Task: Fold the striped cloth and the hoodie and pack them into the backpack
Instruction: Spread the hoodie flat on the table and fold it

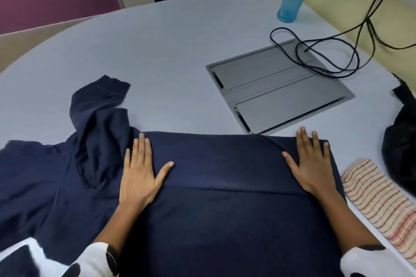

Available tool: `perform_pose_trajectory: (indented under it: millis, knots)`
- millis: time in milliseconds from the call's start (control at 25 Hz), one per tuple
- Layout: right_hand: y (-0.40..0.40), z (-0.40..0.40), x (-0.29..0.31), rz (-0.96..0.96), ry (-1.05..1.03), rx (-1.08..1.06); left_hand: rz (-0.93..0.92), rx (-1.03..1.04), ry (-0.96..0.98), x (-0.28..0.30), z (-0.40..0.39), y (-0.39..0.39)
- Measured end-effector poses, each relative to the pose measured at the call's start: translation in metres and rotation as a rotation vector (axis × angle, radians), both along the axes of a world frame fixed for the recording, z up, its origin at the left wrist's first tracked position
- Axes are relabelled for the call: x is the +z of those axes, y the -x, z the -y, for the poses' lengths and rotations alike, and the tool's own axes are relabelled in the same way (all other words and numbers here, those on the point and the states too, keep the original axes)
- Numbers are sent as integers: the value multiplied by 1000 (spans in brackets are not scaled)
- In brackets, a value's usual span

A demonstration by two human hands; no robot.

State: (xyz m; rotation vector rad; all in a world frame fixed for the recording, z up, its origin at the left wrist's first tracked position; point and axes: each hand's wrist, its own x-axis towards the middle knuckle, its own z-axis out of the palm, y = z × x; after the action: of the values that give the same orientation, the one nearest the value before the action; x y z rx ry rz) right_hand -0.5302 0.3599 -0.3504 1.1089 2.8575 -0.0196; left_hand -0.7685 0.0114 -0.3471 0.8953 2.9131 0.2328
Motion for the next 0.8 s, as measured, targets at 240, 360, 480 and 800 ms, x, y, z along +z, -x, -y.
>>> perform_pose_trajectory:
  millis: [240, 360, 480, 800]
  knots:
    - [7, 13, 10, 24, -1, -29, 79, -103, -45, 2, 47, -26]
    - [40, 45, 19, -40, 52, 18, 156, -111, -216, 20, 62, -24]
    - [98, 100, 22, -111, 177, 166, -32, 37, -407, 46, 74, 4]
    - [171, 216, -5, -51, 94, 536, 111, 509, -439, 63, 102, 125]
